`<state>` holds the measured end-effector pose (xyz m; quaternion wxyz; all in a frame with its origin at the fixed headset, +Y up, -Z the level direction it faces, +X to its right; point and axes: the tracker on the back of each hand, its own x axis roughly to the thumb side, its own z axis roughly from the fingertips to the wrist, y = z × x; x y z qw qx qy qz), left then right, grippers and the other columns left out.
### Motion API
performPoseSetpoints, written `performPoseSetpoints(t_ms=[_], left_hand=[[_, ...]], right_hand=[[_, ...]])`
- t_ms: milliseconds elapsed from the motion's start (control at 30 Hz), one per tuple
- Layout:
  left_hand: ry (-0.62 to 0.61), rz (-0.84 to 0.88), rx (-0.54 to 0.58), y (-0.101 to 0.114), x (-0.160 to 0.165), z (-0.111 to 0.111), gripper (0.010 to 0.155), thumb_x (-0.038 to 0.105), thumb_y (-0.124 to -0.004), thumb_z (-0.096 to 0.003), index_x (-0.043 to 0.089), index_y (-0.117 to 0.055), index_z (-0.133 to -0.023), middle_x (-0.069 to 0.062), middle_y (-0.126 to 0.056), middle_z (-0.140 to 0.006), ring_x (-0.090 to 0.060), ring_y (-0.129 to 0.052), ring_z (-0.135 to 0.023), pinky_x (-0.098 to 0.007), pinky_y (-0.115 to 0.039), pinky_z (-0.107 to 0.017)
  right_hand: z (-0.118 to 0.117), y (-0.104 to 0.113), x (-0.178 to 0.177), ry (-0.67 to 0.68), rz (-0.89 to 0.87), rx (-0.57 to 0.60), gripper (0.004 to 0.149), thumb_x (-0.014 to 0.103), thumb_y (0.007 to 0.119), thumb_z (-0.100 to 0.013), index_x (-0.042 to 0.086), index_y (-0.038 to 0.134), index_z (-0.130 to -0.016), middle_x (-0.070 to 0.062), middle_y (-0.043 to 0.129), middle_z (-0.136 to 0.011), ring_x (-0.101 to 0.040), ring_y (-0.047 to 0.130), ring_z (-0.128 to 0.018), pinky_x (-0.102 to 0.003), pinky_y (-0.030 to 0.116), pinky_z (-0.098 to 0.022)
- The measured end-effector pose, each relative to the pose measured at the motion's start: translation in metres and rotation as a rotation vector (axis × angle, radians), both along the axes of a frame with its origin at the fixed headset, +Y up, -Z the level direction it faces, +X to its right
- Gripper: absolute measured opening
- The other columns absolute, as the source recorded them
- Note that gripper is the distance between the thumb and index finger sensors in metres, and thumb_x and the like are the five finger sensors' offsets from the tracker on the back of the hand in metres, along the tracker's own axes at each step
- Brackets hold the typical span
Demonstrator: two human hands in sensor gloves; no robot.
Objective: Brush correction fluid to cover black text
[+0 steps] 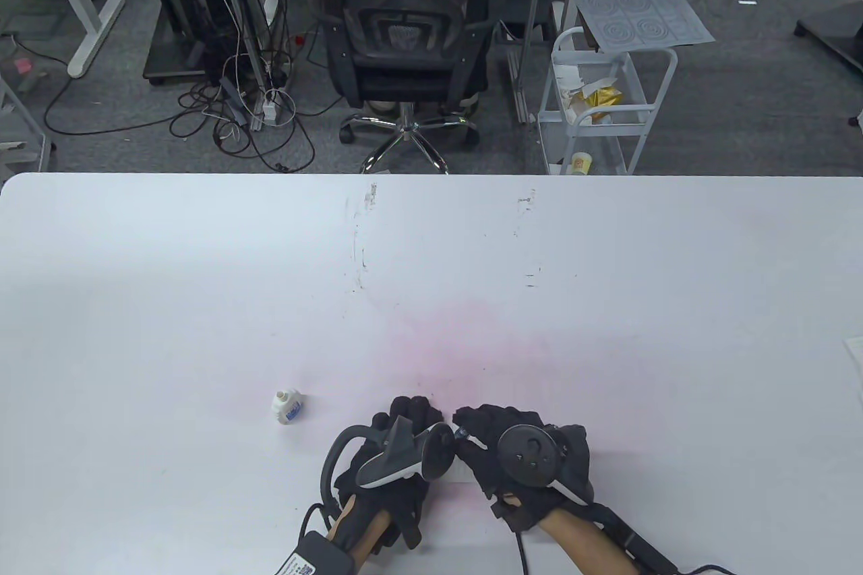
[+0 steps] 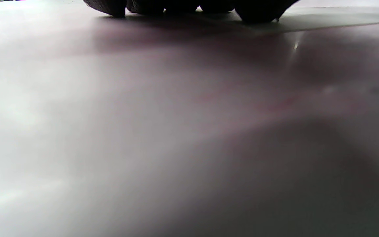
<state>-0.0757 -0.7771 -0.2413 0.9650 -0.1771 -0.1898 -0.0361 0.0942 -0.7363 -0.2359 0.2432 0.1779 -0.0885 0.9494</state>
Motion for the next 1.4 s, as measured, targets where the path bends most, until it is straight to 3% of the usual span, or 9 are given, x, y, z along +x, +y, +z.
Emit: performPoseSetpoints(t_ms=[167,333,600,833,1400], left_hand=[[0.0,0.0,0.0,0.0,0.0,0.0,0.063,0.043,-0.06,-0.0505,0.026,-0.036,-0.106,-0.008,-0.031,-0.116,-0.034,-0.04,-0.111,-0.049,-0.048,-0.08],[0.0,0.0,0.0,0.0,0.0,0.0,0.063,0.043,-0.06,-0.0503,0.026,-0.036,-0.106,-0.008,-0.031,-0.116,-0.034,-0.04,-0.111,-0.049,-0.049,-0.08],[0.0,0.0,0.0,0.0,0.0,0.0,0.063,0.043,-0.06,-0.0504,0.026,-0.036,-0.106,-0.008,-0.031,-0.116,-0.034,-0.04,-0.111,-0.049,-0.048,-0.08],[0.0,-0.002,-0.001,0.0,0.0,0.0,0.063,0.043,-0.06,-0.0503,0.026,-0.036,-0.106,-0.008,-0.031,-0.116,-0.034,-0.041,-0.111,-0.049,-0.048,-0.08],[0.001,-0.003,-0.002,0.0,0.0,0.0,0.063,0.043,-0.06,-0.0504,0.026,-0.036,-0.106,-0.008,-0.031,-0.116,-0.034,-0.041,-0.111,-0.049,-0.048,-0.08]], right_hand=[[0.001,0.005,0.003,-0.009,-0.019,0.007,0.048,0.045,0.092,-0.031,0.02,0.091,-0.072,-0.005,0.097,-0.063,-0.028,0.105,-0.045,-0.052,0.081,-0.046],[0.002,0.005,0.003,-0.028,-0.061,0.088,0.048,0.045,0.092,-0.031,0.021,0.09,-0.073,-0.005,0.096,-0.065,-0.028,0.105,-0.046,-0.052,0.081,-0.046],[0.0,0.004,0.003,0.003,0.004,-0.016,0.048,0.044,0.092,-0.031,0.02,0.091,-0.072,-0.005,0.096,-0.064,-0.029,0.105,-0.046,-0.052,0.08,-0.046],[-0.001,0.012,0.008,-0.027,-0.053,0.015,0.048,0.044,0.091,-0.032,0.019,0.091,-0.073,-0.006,0.096,-0.064,-0.029,0.104,-0.045,-0.053,0.08,-0.046],[-0.003,0.0,-0.008,0.0,-0.006,0.073,0.049,0.044,0.092,-0.032,0.019,0.09,-0.074,-0.006,0.096,-0.064,-0.028,0.105,-0.046,-0.052,0.081,-0.046]])
